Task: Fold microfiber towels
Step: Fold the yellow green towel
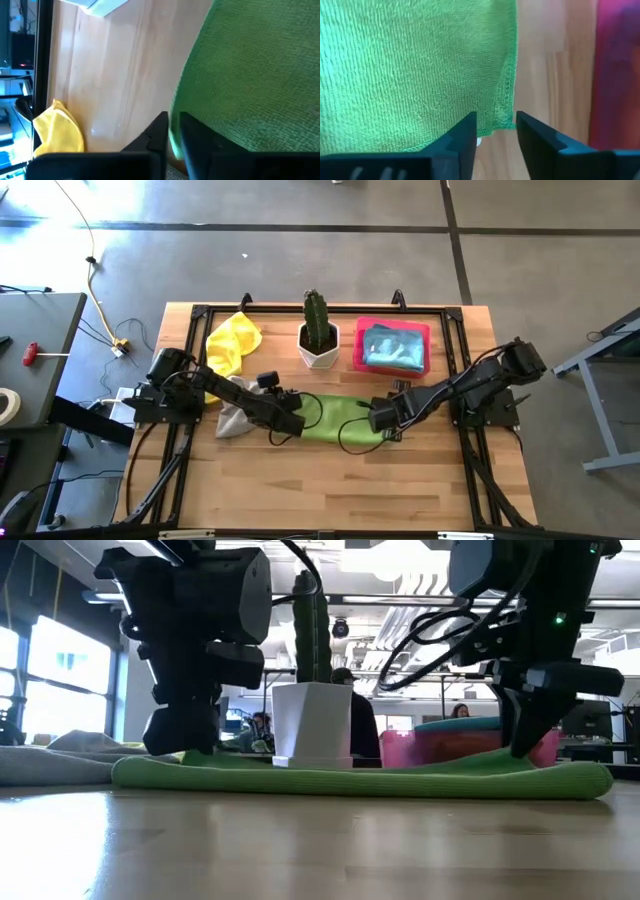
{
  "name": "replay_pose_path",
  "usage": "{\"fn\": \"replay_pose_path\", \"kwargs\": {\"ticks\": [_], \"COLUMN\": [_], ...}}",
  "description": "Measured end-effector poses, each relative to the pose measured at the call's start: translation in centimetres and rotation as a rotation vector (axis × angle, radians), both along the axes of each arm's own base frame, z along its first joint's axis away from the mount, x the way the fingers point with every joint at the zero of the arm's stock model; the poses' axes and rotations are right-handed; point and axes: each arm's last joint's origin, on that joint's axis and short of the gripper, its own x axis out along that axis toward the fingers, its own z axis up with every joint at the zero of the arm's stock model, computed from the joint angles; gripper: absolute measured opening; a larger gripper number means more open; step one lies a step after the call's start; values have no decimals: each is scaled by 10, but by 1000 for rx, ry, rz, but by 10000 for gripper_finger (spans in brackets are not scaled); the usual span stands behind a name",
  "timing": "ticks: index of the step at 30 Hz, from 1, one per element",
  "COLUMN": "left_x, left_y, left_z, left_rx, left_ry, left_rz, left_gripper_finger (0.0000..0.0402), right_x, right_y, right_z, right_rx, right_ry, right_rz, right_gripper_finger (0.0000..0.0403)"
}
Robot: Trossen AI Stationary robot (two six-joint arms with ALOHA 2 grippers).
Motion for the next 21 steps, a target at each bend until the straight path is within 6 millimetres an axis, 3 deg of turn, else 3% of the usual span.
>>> {"fn": "replay_pose_path", "kwargs": {"ticks": [6,10,14,18,21], "left_x": [3,8,11,8,6], "left_y": [-3,-6,-17,-33,-36], "left_z": [6,21,24,15,12], "left_rx": [-24,-23,-106,-217,-223], "left_ry": [38,83,133,188,173], "left_rz": [-31,-54,-185,-384,-431], "left_gripper_finger": [114,139,139,126,114], "right_x": [5,8,4,-8,-14], "right_y": [2,8,24,42,54], "right_z": [14,21,18,12,10], "right_rx": [13,43,82,67,37], "right_ry": [-15,-49,-71,-85,-124], "right_rz": [-78,-119,-114,-116,-129], "right_gripper_finger": [151,146,145,145,145]}}
